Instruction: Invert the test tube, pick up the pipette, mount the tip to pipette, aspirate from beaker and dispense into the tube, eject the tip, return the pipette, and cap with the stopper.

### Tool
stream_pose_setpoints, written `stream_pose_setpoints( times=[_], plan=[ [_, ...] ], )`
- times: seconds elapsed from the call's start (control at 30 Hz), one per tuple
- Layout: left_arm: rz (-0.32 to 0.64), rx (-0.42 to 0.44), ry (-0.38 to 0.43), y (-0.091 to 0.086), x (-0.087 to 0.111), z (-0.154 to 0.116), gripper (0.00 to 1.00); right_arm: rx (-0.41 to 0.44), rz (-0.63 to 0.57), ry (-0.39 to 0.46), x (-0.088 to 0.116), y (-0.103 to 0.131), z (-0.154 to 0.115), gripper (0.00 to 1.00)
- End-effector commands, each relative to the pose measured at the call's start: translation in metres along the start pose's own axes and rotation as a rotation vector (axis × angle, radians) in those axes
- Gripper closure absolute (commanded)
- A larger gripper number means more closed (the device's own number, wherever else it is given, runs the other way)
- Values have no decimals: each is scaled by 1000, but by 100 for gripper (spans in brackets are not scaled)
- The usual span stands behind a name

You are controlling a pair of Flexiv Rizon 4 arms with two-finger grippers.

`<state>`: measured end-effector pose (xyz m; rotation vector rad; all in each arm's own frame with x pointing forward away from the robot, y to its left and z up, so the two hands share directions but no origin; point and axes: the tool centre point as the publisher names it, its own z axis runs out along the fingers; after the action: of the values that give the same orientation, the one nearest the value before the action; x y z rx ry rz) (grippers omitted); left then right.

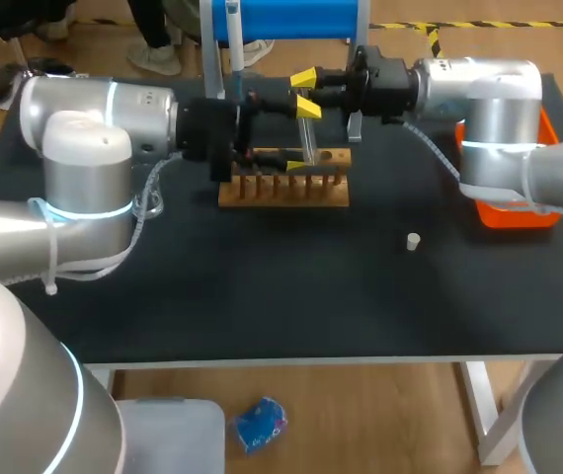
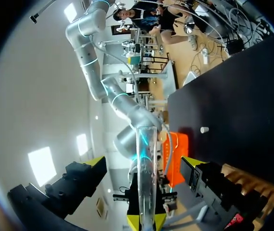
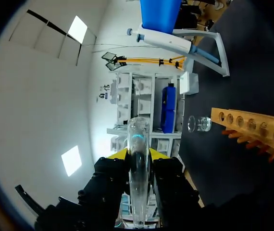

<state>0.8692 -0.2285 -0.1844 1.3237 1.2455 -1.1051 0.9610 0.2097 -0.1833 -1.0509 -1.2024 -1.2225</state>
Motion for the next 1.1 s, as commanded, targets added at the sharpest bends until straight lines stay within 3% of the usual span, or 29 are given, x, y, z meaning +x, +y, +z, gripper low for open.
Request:
stream_pose_setpoints(
  times=[0.03, 0.17, 0.23, 0.3, 0.33, 0.4, 0.43, 0.47, 0.57, 0.7, 0.77, 1.0, 1.03, 1.07, 1.1],
  plan=[
    [-7, -8, 4, -2, 0, 2, 9, 0, -1, -2, 1, 0, -1, 100],
    [-10, -12, 0, -2, 0, 3, 9, 0, -1, -2, 1, 0, -1, 100],
    [-10, -11, 1, -1, 0, 5, 26, 0, -1, -2, 1, 0, -1, 100],
    [-9, -6, -1, -1, 0, 6, 31, 0, -1, -2, 1, 0, -1, 100],
    [-9, -5, 0, -1, -1, 7, 54, 0, -1, -2, 1, 0, -1, 100],
    [-9, -5, 2, 0, 0, 7, 61, 0, -1, -2, 1, 0, -1, 100],
    [-10, -3, 4, 0, 0, 7, 73, 0, -1, -2, 1, 0, -1, 100],
    [-11, -3, 6, 0, 1, 7, 94, 0, -1, -2, 1, 0, -1, 100],
    [-12, -1, 9, 0, 1, 7, 99, 0, -1, -2, 1, 0, -1, 100],
    [-12, -1, 16, 0, 1, 7, 90, 0, -1, -2, 1, 0, -1, 100],
    [-12, 0, 18, -1, 1, 7, 100, 0, -1, -2, 1, 0, -1, 100],
    [-13, 2, 9, -2, 2, 5, 100, 0, -1, -2, 1, 0, -1, 100],
    [-13, 2, 8, -2, 2, 5, 100, 0, -1, -2, 1, 0, -1, 82],
    [-12, 1, 7, -2, 2, 5, 100, 0, -1, -2, 1, 0, -1, 0],
    [-12, 0, 7, -2, 2, 5, 100, 0, -1, -2, 1, 0, -1, 0]
  ],
)
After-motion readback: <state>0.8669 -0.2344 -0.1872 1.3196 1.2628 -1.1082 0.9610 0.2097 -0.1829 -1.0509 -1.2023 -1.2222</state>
